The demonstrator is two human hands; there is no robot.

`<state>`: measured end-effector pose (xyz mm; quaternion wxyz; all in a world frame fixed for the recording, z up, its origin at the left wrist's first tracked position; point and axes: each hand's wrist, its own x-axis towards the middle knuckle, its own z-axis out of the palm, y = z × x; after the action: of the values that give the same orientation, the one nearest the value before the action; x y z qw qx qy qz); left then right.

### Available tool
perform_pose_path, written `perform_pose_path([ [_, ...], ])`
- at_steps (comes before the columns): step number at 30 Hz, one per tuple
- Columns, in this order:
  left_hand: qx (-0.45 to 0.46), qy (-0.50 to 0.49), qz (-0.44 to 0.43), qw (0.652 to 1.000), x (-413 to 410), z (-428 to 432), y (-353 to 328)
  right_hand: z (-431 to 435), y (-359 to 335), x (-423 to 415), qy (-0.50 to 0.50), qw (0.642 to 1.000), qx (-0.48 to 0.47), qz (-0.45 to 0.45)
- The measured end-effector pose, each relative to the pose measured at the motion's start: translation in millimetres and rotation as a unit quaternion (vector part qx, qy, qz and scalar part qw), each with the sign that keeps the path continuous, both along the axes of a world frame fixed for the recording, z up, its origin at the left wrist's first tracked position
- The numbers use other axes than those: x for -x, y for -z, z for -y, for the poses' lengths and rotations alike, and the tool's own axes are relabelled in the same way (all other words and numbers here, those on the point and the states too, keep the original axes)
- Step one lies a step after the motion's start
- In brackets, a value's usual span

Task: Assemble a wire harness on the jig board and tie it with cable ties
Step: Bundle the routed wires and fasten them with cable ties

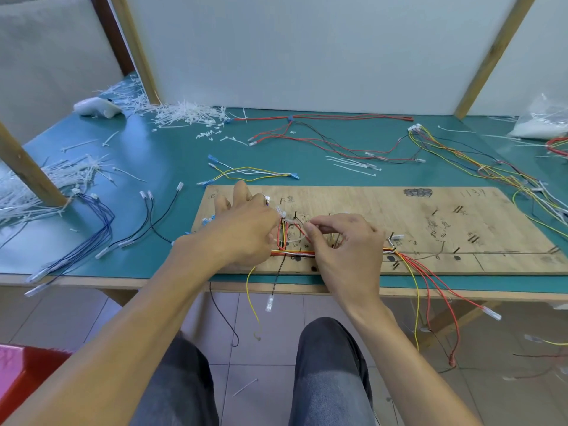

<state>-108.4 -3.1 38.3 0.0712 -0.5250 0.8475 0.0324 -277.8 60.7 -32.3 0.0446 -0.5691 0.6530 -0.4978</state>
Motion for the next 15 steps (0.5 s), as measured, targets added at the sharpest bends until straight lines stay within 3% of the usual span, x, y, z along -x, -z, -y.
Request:
perform_pose_path([
  [6, 0.01, -0.025, -0.062, 0.998, -13.7, 2.8, -7.1, 4.1, 5.0, -2.5, -0.019, 0.995, -0.007, -0.094],
  [12, -0.022, 0.035, -0.286, 0.957, -13.6, -16.4, 10.4, 7.7, 11.2, 0.0, -0.05, 0.994, 0.019, -0.095],
  [15, 0.016, 0.05, -0.341, 0.939, -13.5, -19.9, 24.8, 7.8, 11.8, 1.0, -0.068, 0.991, 0.033, -0.113],
])
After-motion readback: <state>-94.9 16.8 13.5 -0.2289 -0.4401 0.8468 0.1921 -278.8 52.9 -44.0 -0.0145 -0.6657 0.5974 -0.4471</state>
